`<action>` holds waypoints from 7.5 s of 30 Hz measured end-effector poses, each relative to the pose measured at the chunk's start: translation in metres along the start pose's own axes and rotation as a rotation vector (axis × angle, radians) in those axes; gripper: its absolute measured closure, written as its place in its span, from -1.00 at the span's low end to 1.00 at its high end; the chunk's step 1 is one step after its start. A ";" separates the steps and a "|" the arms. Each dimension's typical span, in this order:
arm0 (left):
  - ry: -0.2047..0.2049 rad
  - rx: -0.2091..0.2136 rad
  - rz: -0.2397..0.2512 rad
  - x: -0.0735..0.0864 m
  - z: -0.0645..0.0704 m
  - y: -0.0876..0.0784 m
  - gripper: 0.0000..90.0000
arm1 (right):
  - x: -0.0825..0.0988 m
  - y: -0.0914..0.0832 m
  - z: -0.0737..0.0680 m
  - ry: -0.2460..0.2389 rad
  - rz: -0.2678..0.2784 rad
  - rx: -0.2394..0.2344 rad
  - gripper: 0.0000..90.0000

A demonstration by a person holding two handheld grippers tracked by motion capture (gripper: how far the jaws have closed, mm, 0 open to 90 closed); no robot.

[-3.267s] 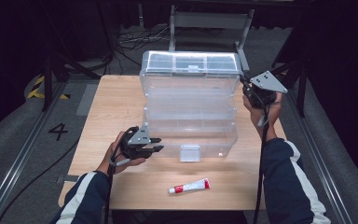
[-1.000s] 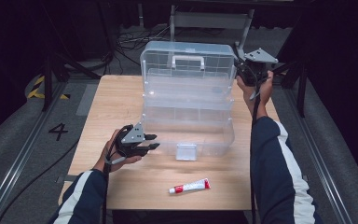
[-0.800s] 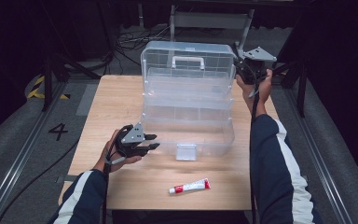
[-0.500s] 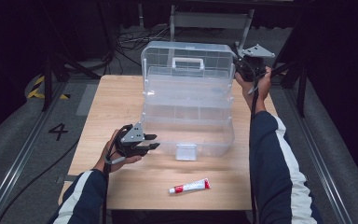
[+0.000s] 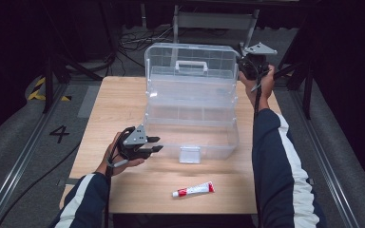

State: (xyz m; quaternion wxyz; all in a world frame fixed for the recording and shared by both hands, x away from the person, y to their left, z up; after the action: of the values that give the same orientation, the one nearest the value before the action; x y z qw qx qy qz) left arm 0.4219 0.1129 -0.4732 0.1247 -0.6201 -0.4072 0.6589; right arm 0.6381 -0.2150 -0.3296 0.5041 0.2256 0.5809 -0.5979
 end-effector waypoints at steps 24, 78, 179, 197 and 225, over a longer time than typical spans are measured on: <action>0.003 0.004 0.009 0.000 0.000 0.000 0.46 | 0.000 0.018 0.003 0.007 -0.025 0.002 0.87; -0.010 0.003 0.021 0.001 0.000 0.000 0.45 | 0.002 0.051 0.009 0.021 -0.078 -0.020 0.86; -0.041 0.014 0.028 0.000 0.000 0.000 0.43 | 0.037 0.112 0.023 0.054 -0.297 -0.109 0.80; -0.026 0.018 0.024 -0.001 0.001 0.001 0.46 | 0.035 0.085 0.018 0.019 -0.271 -0.112 0.65; -0.018 0.012 0.004 -0.002 0.002 0.001 0.46 | 0.046 0.021 0.015 -0.064 -0.225 -0.147 0.53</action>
State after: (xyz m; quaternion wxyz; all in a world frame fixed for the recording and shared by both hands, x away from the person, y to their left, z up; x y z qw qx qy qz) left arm 0.4211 0.1103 -0.4733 0.1234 -0.6142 -0.4029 0.6672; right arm 0.6432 -0.2406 -0.3751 0.4672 0.1025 0.6286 -0.6133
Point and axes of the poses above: each handheld gripper's, and its own axes: y roughly forward along the jaws, x roughly out of its underside, z roughly to its right, the point moved 7 cm from there along y, roughly forward along the jaws, and after that the axes turned 8 degrees about -z, right-handed, at the moved point
